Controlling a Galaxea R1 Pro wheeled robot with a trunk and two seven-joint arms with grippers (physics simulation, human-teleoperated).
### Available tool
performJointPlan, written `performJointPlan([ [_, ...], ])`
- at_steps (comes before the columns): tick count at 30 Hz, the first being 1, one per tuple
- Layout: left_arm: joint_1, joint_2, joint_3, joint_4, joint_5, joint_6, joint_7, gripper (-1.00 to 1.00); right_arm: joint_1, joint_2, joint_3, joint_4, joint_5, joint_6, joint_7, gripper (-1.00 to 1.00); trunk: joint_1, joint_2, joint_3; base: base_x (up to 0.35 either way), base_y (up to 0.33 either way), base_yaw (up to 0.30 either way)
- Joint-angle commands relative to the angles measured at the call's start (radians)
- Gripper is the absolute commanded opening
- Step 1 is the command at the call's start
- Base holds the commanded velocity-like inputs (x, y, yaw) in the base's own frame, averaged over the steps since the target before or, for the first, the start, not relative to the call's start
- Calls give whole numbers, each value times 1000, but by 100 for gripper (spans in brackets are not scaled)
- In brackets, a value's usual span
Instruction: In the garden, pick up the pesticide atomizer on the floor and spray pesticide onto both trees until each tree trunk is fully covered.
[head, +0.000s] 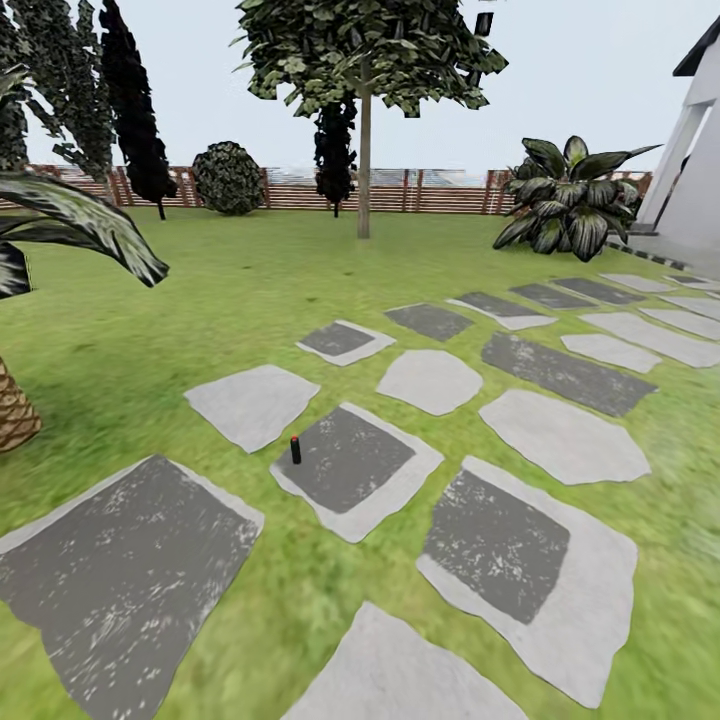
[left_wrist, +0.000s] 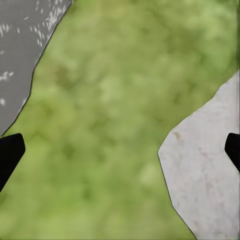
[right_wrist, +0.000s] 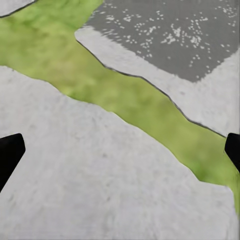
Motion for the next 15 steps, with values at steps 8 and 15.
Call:
performJointPlan([
  [8, 0, 0, 0, 0, 0, 0, 0, 100, 0, 0, 0, -1, 0, 0, 0, 100, 0, 0, 0, 295, -143, 0],
  [15, 0, 0, 0, 0, 0, 0, 0, 100, 0, 0, 0, -1, 0, 0, 1, 100, 0, 0, 0, 295, -144, 0],
])
